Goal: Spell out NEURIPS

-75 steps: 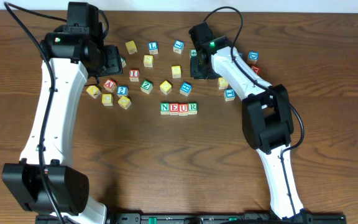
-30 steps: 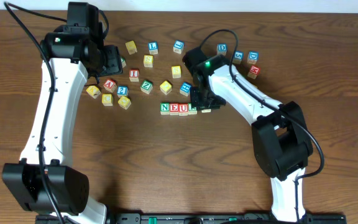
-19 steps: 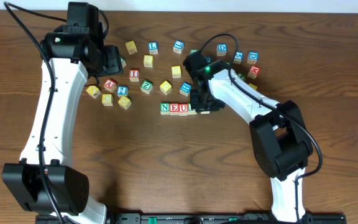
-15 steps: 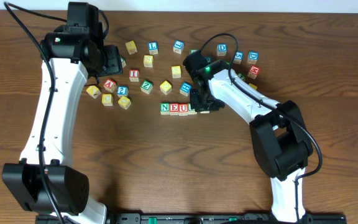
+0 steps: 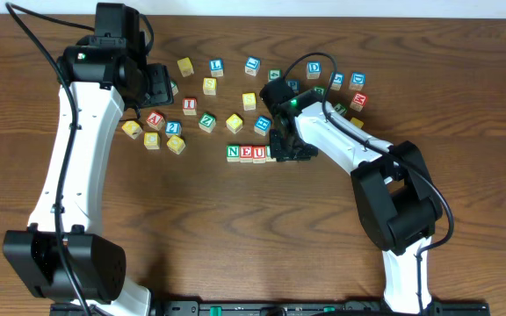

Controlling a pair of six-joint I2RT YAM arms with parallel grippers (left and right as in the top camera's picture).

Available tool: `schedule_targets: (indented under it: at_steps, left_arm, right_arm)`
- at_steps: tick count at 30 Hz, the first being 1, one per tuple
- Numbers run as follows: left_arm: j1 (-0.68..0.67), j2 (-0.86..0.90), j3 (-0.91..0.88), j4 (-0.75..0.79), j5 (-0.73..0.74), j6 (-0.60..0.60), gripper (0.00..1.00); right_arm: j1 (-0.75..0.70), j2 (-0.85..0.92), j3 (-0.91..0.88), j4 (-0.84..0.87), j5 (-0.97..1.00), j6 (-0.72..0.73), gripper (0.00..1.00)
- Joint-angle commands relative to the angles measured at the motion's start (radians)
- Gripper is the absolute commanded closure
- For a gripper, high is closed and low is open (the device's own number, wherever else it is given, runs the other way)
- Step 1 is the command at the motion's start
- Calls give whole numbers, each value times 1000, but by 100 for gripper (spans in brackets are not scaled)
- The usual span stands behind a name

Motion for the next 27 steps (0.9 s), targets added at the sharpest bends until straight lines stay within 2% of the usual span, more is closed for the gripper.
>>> schedule_targets:
  at_steps: [1, 15, 16, 19, 22, 27]
  left_arm:
    - [-2, -2, 0, -2, -9, 10, 35]
    - [-2, -2, 0, -2, -9, 10, 35]
    - [-2, -2, 0, -2, -9, 10, 35]
    - [-2, -2, 0, -2, -9, 10, 35]
    - [-2, -2, 0, -2, -9, 10, 35]
    - [-2, -2, 0, -2, -9, 10, 35]
  right_arm:
    - [-3, -5, 35, -21, 5, 11, 68]
    - [-34, -152, 93, -163, 12, -8, 64]
    - [-45, -155, 93, -166, 16, -8, 65]
    - [-75, -147, 76, -151, 19, -23, 79]
    - [-93, -136, 33, -108, -13, -76, 83]
    - [-100, -128, -56, -9, -26, -79, 93]
